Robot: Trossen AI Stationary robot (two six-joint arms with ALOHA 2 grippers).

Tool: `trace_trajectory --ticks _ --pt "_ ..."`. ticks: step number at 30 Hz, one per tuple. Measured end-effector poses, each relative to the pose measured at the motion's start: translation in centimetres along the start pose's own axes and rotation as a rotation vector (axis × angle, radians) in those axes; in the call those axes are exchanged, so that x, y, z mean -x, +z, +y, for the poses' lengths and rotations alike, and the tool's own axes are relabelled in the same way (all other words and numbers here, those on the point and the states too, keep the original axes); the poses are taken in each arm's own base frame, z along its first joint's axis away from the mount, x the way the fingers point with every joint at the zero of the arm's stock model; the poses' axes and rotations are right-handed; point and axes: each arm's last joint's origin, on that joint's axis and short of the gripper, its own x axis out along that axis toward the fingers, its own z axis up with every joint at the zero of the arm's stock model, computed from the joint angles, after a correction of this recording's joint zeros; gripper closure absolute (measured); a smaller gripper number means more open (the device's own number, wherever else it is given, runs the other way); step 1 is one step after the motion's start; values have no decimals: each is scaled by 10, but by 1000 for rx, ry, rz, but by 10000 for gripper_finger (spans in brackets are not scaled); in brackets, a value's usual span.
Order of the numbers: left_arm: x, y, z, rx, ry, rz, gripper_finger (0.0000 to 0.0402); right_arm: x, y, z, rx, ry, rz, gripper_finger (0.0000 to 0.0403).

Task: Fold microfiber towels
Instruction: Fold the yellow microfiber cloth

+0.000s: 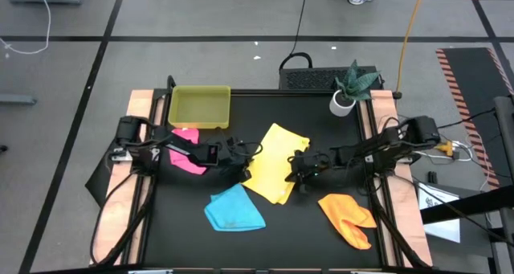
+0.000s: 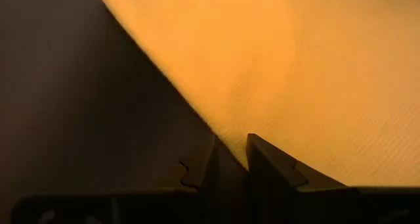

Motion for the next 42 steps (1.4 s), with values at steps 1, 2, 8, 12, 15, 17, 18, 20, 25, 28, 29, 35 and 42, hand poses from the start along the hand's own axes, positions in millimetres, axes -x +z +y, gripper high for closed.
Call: trace_trajectory --ticks 1,2,8,12,15,17,18,20,25,28,29,35,42 --pt "1 0 0 4 12 11 309 0 -1 0 -4 -7 32 399" --pt "2 -2 -1 7 27 31 309 0 -5 -1 -12 -13 69 399" --pt "10 -10 -21 18 19 49 309 11 -16 -5 -44 -103 227 399" --pt "20 -13 -49 -14 -46 -19 309 24 -15 -11 15 -304 226 399" --pt "27 -10 -66 -28 -59 -118 309 37 -6 -11 63 -444 151 399" --pt "30 -7 -72 -40 -58 -172 309 46 5 -6 85 -444 62 399" --pt "31 -6 -73 -49 -59 -188 309 50 8 -3 98 -421 38 399" --pt "31 -4 -72 -61 -50 -207 309 56 11 4 125 -341 17 399" --pt "26 1 -60 -40 -9 -205 309 62 10 21 135 -230 -13 395" --pt "23 3 -53 -27 11 -201 309 61 3 27 50 -213 28 381" --pt "22 3 -52 -23 16 -201 309 61 0 29 15 -213 49 373" --pt "20 4 -49 -18 -3 -194 309 63 -15 29 -205 -257 170 309" --pt "21 4 -50 -19 -5 -197 309 60 -15 32 -341 -184 182 250"
